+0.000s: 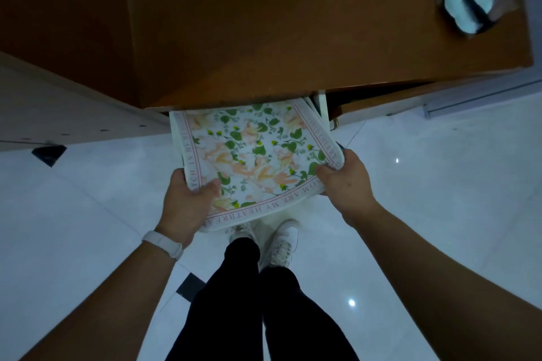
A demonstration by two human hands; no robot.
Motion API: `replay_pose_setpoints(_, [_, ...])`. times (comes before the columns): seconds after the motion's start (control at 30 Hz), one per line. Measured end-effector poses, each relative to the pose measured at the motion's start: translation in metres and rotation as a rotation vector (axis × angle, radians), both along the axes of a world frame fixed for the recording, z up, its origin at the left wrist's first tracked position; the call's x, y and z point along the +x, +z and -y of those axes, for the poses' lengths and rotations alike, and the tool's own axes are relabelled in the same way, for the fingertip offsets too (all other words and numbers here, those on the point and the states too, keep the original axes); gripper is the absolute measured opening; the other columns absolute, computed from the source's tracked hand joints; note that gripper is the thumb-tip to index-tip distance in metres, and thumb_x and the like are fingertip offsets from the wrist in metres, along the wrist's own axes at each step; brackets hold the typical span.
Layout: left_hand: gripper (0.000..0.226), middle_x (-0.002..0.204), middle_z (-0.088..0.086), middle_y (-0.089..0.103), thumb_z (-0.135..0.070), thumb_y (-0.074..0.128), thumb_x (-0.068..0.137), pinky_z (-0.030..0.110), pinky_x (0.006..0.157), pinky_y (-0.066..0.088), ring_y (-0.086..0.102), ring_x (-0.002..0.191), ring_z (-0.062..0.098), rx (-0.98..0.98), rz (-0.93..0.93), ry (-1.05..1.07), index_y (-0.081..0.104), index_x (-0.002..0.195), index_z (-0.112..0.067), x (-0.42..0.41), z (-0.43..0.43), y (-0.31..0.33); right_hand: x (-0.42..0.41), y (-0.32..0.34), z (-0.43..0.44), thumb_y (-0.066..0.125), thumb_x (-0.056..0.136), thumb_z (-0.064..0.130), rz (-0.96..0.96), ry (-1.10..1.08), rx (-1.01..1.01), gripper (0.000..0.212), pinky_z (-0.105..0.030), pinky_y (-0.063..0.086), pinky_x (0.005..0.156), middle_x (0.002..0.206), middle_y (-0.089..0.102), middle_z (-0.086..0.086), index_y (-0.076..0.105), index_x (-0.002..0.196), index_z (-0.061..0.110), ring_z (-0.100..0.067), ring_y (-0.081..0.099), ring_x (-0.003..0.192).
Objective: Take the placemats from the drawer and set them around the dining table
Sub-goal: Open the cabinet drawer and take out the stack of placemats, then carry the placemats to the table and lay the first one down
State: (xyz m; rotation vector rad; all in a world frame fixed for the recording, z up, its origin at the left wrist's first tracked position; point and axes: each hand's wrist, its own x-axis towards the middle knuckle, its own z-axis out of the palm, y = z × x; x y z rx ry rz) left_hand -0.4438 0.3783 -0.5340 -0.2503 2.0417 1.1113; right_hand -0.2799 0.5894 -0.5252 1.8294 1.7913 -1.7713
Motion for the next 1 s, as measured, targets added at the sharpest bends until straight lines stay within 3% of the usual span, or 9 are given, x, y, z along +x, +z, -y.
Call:
replay_pose_setpoints(0.17, [0.026, 0.097, 0.006, 0.065, -0.012, 0.073, 0.083, 0.057, 0.080, 0.056, 0.065, 0.093, 0.029, 0.025, -0.001, -0.016, 0.054, 0.099, -0.018, 0.025, 0.006, 0.050, 0.030, 0.045, 0.011, 0.068, 0.087, 0.014, 0.011, -0.024, -0.009, 0.023, -0.047, 0.062, 0.073, 0.101, 0.065, -0.003, 0.053, 0.104, 0.018, -0.022, 0.069, 0.090])
replay_pose_setpoints(0.33, [0.027, 0.094, 0.002, 0.063, -0.010, 0.071, 0.085, 0.046, 0.079, 0.055, 0.063, 0.094, 0.030, 0.054, -0.049, -0.051, 0.053, 0.105, -0.013, 0.045, 0.005, 0.117, 0.053, 0.109, 0.016, 0.066, 0.089, 0.013, -0.008, -0.043, 0.005, 0.023, -0.040, 0.063, 0.069, 0.099, 0.063, 0.001, 0.052, 0.107, 0.015, -0.019, 0.068, 0.089])
replay_pose_setpoints(0.47, [0.031, 0.093, -0.001, 0.060, -0.010, 0.071, 0.085, 0.047, 0.083, 0.055, 0.061, 0.087, 0.023, 0.095, -0.092, -0.107, 0.052, 0.109, -0.012, 0.050, -0.001, 0.169, 0.068, 0.158, 0.021, 0.067, 0.088, 0.011, -0.054, -0.104, 0.016, 0.026, -0.037, 0.063, 0.066, 0.101, 0.064, -0.001, 0.051, 0.109, 0.014, -0.019, 0.068, 0.089])
replay_pose_setpoints(0.67, [0.035, 0.105, -0.004, 0.064, -0.013, 0.073, 0.084, 0.053, 0.082, 0.056, 0.064, 0.098, 0.022, 0.162, -0.173, -0.228, 0.052, 0.111, -0.021, 0.042, -0.004, 0.234, 0.079, 0.223, 0.033, 0.068, 0.086, 0.009, -0.109, -0.211, 0.039, 0.025, -0.041, 0.063, 0.067, 0.105, 0.065, -0.008, 0.051, 0.104, 0.013, -0.025, 0.070, 0.091])
replay_pose_setpoints(0.9, [0.035, 0.102, 0.002, 0.066, -0.003, 0.072, 0.081, 0.033, 0.068, 0.057, 0.066, 0.095, 0.023, 0.346, -0.241, -0.403, 0.052, 0.098, -0.026, 0.014, -0.016, 0.296, 0.085, 0.300, 0.050, 0.069, 0.085, 0.005, -0.187, -0.379, 0.093, 0.028, -0.038, 0.063, 0.064, 0.108, 0.067, -0.011, 0.052, 0.106, 0.011, -0.028, 0.071, 0.092])
replay_pose_setpoints(1.0, [0.033, 0.101, 0.000, 0.066, -0.004, 0.072, 0.081, 0.040, 0.074, 0.057, 0.066, 0.091, 0.018, 0.389, -0.256, -0.480, 0.052, 0.101, -0.022, 0.004, -0.024, 0.323, 0.086, 0.328, 0.063, 0.069, 0.086, 0.004, -0.228, -0.479, 0.133, 0.028, -0.042, 0.063, 0.066, 0.108, 0.068, -0.010, 0.053, 0.107, 0.012, -0.029, 0.072, 0.090])
